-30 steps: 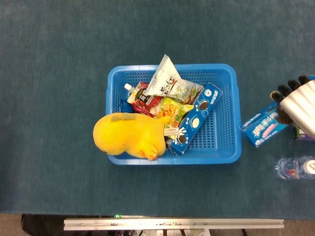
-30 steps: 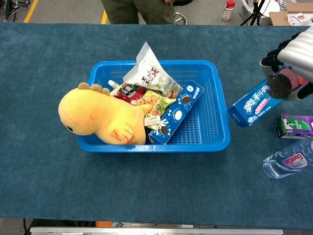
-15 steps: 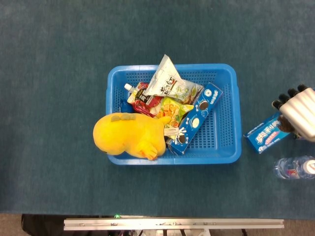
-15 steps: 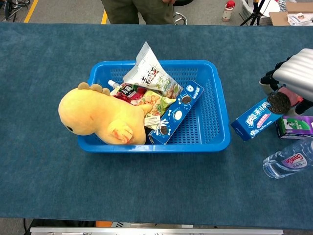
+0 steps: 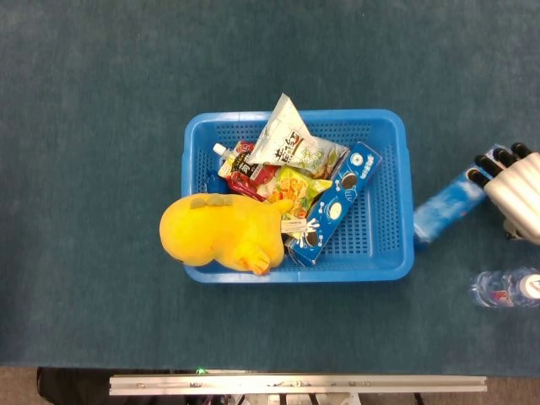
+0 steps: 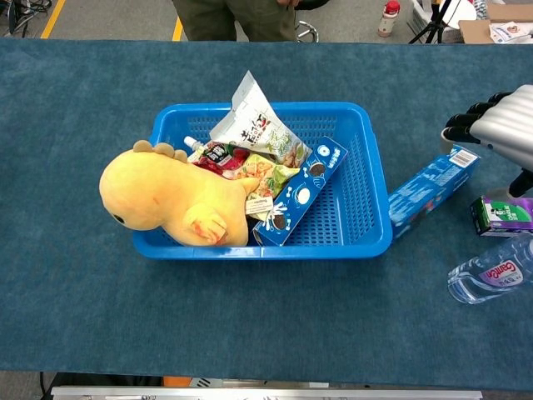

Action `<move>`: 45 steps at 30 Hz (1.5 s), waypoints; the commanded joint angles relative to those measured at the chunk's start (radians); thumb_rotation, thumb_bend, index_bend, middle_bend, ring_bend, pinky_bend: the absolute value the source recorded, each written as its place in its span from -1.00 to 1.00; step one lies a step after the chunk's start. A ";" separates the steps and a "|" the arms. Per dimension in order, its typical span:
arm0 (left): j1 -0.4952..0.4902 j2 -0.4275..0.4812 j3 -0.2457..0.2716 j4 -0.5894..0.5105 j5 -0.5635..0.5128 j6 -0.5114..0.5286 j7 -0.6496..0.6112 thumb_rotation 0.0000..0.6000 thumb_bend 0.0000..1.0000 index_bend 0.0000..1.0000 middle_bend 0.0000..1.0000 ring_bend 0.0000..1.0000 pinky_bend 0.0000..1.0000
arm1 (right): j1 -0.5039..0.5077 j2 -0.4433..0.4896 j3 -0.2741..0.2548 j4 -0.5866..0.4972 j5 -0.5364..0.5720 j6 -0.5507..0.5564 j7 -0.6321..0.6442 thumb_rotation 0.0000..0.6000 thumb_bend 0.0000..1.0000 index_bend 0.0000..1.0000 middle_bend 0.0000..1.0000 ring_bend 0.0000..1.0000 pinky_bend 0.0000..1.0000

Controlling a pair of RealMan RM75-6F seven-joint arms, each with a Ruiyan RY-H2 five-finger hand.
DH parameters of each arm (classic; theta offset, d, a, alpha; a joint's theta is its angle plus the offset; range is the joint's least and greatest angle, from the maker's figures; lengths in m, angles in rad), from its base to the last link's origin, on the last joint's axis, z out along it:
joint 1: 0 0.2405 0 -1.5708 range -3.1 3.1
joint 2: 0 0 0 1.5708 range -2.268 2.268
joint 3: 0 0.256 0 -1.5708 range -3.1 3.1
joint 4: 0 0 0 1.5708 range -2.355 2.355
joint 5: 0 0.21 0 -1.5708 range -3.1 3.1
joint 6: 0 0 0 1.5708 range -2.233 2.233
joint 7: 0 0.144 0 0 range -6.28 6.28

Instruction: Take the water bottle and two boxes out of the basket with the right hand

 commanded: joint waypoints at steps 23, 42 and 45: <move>-0.027 -0.010 0.005 0.005 0.012 -0.040 0.022 1.00 -0.60 -0.44 -0.80 -0.91 -0.54 | -0.275 0.255 -0.035 -0.158 -0.287 0.502 0.070 1.00 -1.00 -0.44 -0.43 -0.51 -0.33; -0.045 -0.016 0.006 0.010 0.016 -0.055 0.016 1.00 -0.60 -0.44 -0.80 -0.91 -0.54 | -0.486 0.195 -0.060 -0.038 -0.357 0.708 0.167 1.00 -1.00 -0.44 -0.43 -0.51 -0.33; -0.043 -0.018 0.006 0.011 0.021 -0.048 0.012 1.00 -0.59 -0.44 -0.80 -0.91 -0.54 | -0.492 0.191 -0.053 -0.026 -0.347 0.708 0.190 1.00 -1.00 -0.44 -0.43 -0.51 -0.33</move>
